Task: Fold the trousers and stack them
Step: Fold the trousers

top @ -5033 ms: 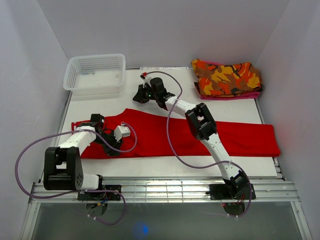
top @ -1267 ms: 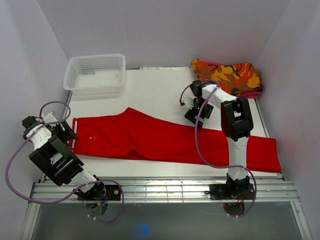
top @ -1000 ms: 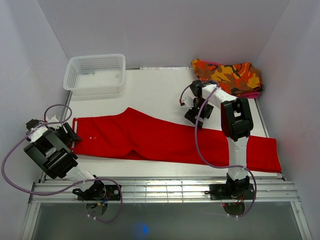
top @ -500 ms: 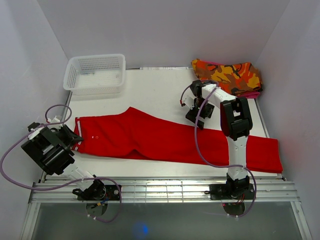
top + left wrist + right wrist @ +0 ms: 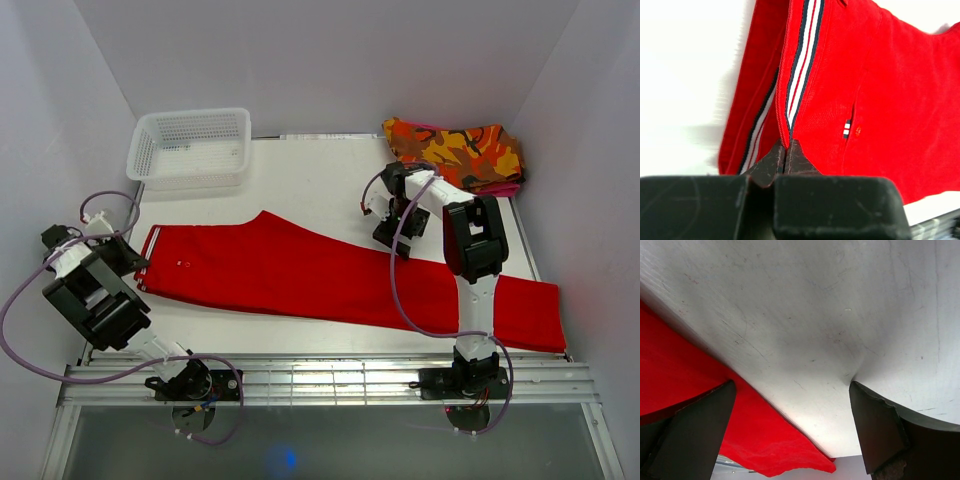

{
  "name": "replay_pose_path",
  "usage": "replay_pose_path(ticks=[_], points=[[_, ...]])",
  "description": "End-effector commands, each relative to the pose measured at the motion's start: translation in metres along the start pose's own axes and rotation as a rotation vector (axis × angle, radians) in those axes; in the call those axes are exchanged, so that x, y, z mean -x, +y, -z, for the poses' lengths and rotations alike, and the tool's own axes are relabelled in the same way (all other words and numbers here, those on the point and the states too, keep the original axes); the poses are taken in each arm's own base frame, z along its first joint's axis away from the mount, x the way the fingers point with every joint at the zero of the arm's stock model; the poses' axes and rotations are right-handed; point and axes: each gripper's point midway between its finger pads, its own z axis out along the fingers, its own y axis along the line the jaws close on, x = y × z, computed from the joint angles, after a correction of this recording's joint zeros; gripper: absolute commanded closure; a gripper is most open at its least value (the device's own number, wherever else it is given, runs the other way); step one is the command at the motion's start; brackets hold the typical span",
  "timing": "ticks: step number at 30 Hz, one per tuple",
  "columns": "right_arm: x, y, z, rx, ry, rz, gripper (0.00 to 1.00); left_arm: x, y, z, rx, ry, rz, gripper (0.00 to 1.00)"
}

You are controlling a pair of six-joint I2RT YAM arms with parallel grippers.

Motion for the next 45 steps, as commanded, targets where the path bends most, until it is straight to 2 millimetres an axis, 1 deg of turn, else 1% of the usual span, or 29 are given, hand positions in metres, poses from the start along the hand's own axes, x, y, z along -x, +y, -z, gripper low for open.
replay_pose_path(ticks=[1,2,6,7,10,11,12,13,15,16,18,19,20,21,22,23,24,27,30,31,32,34,36,37,39,40,43,44,45], points=[[-0.025,-0.006,-0.046,-0.013,0.115,0.029,0.00,0.034,0.017,0.020,0.120,-0.097,-0.200,1.00],[-0.025,-0.005,-0.047,-0.011,0.116,0.032,0.00,0.033,0.020,0.018,0.126,-0.093,-0.209,1.00],[-0.026,-0.006,-0.046,-0.018,0.121,0.038,0.00,0.016,0.038,0.002,0.148,-0.038,-0.205,1.00],[-0.027,-0.006,-0.046,-0.017,0.122,0.039,0.00,0.008,0.042,-0.001,0.158,-0.018,-0.202,1.00],[-0.025,-0.007,-0.043,-0.017,0.116,0.038,0.00,-0.004,0.051,-0.007,0.175,0.025,-0.206,1.00],[-0.024,-0.007,-0.042,-0.016,0.113,0.036,0.00,-0.010,0.053,-0.010,0.179,0.044,-0.201,0.93],[-0.024,-0.007,-0.041,-0.011,0.112,0.038,0.00,-0.013,0.055,-0.011,0.187,0.059,-0.197,0.79],[-0.020,-0.003,-0.041,0.004,0.098,0.039,0.00,-0.017,0.059,-0.012,0.200,0.077,-0.189,0.56],[-0.016,-0.001,-0.035,0.008,0.081,0.042,0.00,-0.019,0.060,-0.011,0.209,0.088,-0.177,0.46],[-0.011,0.003,-0.032,0.028,0.059,0.050,0.00,-0.019,0.060,-0.011,0.209,0.087,-0.178,0.43],[-0.002,0.006,-0.022,0.025,0.024,0.065,0.01,-0.011,0.049,-0.004,0.189,0.056,-0.200,0.36],[0.003,0.010,-0.015,0.043,0.001,0.072,0.01,-0.006,0.045,0.001,0.186,0.036,-0.215,0.32],[0.010,0.014,-0.010,0.053,-0.022,0.084,0.02,-0.001,0.041,0.006,0.186,0.016,-0.239,0.25],[0.016,0.015,0.000,0.052,-0.059,0.084,0.02,0.011,0.031,0.017,0.189,-0.030,-0.274,0.16],[0.021,0.016,0.007,0.052,-0.080,0.085,0.02,0.018,0.027,0.022,0.190,-0.054,-0.291,0.13],[0.027,0.016,0.018,0.047,-0.104,0.090,0.03,0.024,0.022,0.027,0.190,-0.075,-0.306,0.08],[0.034,0.019,0.030,0.056,-0.152,0.089,0.03,0.033,0.012,0.034,0.169,-0.107,-0.322,0.02],[0.052,0.019,0.061,0.045,-0.272,0.086,0.04,0.046,0.001,0.033,0.127,-0.140,-0.329,0.02],[0.065,0.026,0.087,0.051,-0.386,0.097,0.04,0.054,0.002,0.013,0.122,-0.112,-0.279,0.02],[0.069,0.031,0.091,0.074,-0.415,0.102,0.04,0.054,0.006,0.003,0.103,-0.092,-0.246,0.02],[0.069,0.033,0.094,0.079,-0.424,0.101,0.04,0.053,0.008,-0.002,0.089,-0.082,-0.216,0.02],[0.064,0.039,0.097,0.096,-0.418,0.091,0.04,0.042,0.010,-0.017,0.043,-0.038,-0.152,0.02],[0.058,0.044,0.099,0.104,-0.413,0.086,0.04,0.033,0.008,-0.024,0.000,-0.010,-0.132,0.08],[0.053,0.050,0.092,0.118,-0.401,0.084,0.04,0.028,0.007,-0.027,-0.018,0.002,-0.121,0.10],[0.045,0.057,0.093,0.123,-0.403,0.091,0.04,0.018,0.005,-0.034,-0.052,0.026,-0.094,0.16],[0.036,0.063,0.084,0.138,-0.369,0.089,0.04,0.015,0.005,-0.036,-0.059,0.033,-0.087,0.18],[0.019,0.060,0.087,0.134,-0.373,0.039,0.04,0.014,0.005,-0.034,-0.047,0.024,-0.085,0.20],[0.006,0.054,0.086,0.145,-0.375,-0.020,0.04,0.017,0.003,-0.032,-0.038,0.011,-0.101,0.20],[0.000,0.051,0.089,0.148,-0.382,-0.049,0.04,0.031,0.004,-0.021,0.029,-0.037,-0.162,0.21]])
